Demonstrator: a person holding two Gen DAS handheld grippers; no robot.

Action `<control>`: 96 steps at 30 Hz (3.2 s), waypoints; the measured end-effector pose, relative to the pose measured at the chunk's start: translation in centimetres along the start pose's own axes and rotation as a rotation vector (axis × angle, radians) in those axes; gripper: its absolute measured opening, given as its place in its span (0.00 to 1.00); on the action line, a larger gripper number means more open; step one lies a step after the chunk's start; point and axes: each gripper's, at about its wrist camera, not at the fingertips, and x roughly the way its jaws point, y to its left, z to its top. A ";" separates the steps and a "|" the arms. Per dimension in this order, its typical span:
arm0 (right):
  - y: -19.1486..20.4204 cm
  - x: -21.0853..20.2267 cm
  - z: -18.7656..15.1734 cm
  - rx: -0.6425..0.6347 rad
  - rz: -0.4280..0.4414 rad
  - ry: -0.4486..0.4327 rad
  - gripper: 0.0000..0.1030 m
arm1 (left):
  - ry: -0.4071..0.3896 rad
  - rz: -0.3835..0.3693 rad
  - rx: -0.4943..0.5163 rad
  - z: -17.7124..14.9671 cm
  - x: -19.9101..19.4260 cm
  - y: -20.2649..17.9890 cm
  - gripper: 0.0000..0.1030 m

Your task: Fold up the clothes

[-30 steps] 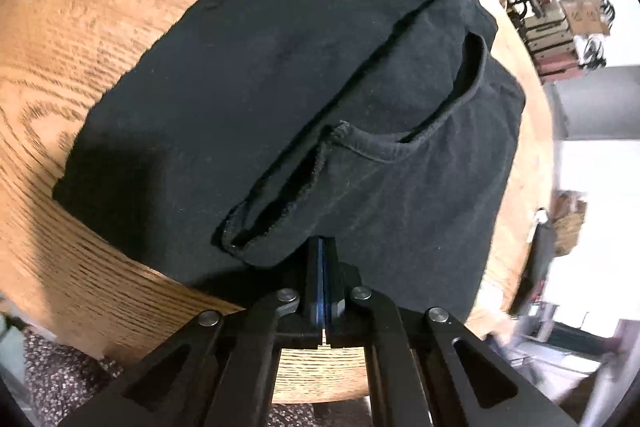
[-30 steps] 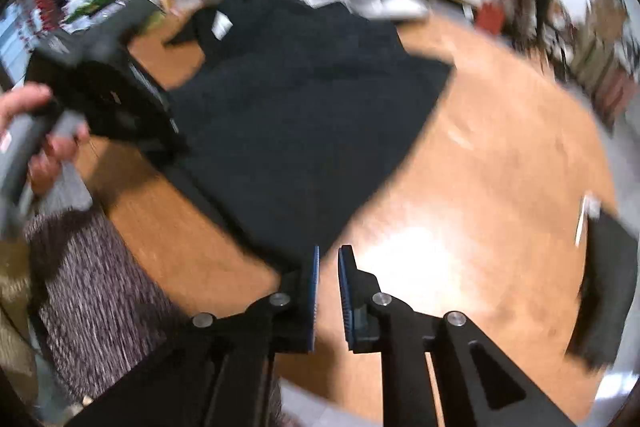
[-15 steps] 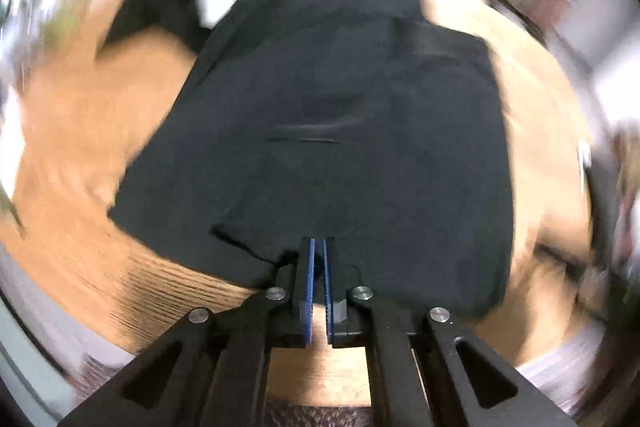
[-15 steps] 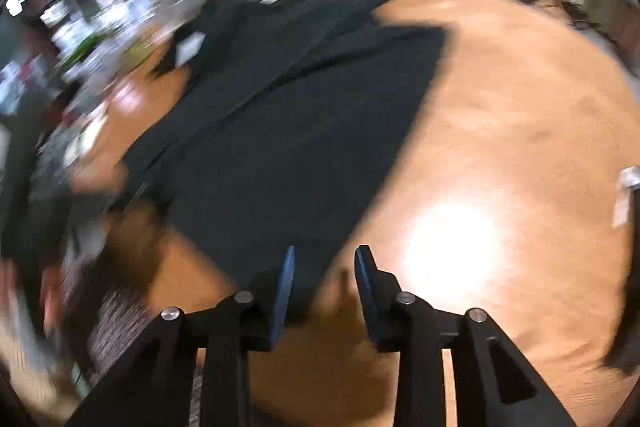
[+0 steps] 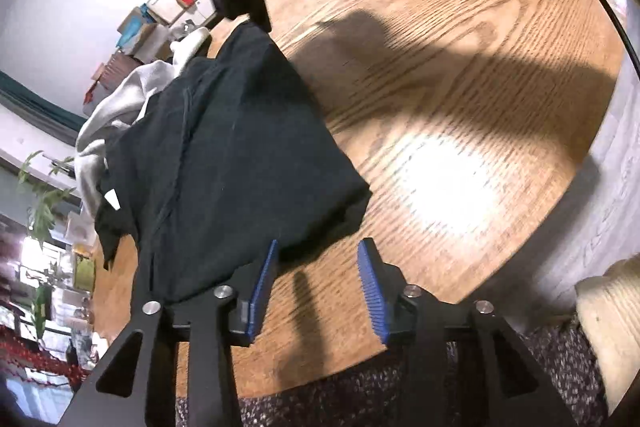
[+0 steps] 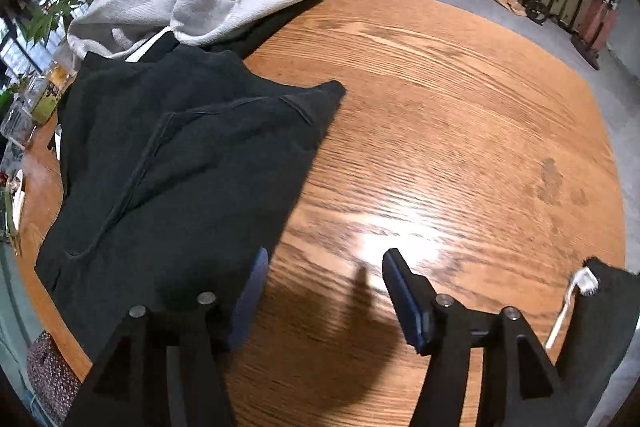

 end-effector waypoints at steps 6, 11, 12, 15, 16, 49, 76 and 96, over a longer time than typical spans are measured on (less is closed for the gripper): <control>0.7 1.7 0.4 -0.004 0.034 0.024 0.65 | -0.045 0.039 0.044 0.4 0.6 -0.9 0.53; 0.8 2.5 0.6 0.007 0.050 0.026 0.65 | -0.051 0.060 0.038 1.0 0.7 -0.9 0.58; 0.7 2.5 0.7 0.016 0.053 0.024 0.65 | -0.048 0.067 0.036 1.2 0.7 -1.0 0.59; 0.4 2.7 1.2 0.036 0.058 0.026 0.66 | -0.005 0.045 -0.033 1.6 1.4 0.0 0.59; 0.5 2.8 1.4 0.036 0.062 0.029 0.66 | 0.021 0.015 -0.077 1.7 1.5 0.5 0.59; 2.4 -8.8 1.0 0.014 -0.177 -0.104 0.09 | -0.061 -0.854 -0.955 -2.6 -0.3 14.3 0.13; 12.2 -5.7 -8.6 -0.246 0.007 -0.094 0.54 | 0.165 -0.643 -1.204 -10.3 8.2 21.7 0.53; 17.3 -3.9 -19.6 -0.417 0.247 -0.013 0.14 | 0.240 -0.552 -1.086 -9.6 8.9 20.7 0.15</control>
